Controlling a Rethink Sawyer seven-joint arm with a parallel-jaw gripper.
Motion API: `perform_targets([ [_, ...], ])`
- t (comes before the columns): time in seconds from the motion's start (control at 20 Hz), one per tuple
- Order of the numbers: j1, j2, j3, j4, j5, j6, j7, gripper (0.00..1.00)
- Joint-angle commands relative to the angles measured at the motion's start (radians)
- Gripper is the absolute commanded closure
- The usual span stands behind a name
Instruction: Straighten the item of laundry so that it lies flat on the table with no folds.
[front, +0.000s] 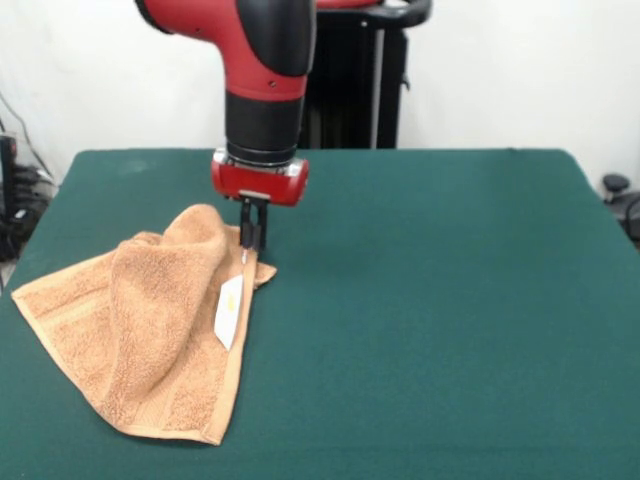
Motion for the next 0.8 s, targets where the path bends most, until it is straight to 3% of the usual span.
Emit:
perform_targets([
  [0.05, -0.024, 0.035, 0.105, 0.062, -0.024, -0.064, 0.235, 1.0],
  [0.45, -0.048, 0.009, 0.106, 0.099, -0.036, -0.059, 0.236, 1.0],
  [0.8, -0.051, 0.039, 0.113, 0.109, -0.035, -0.102, 0.252, 1.0],
])
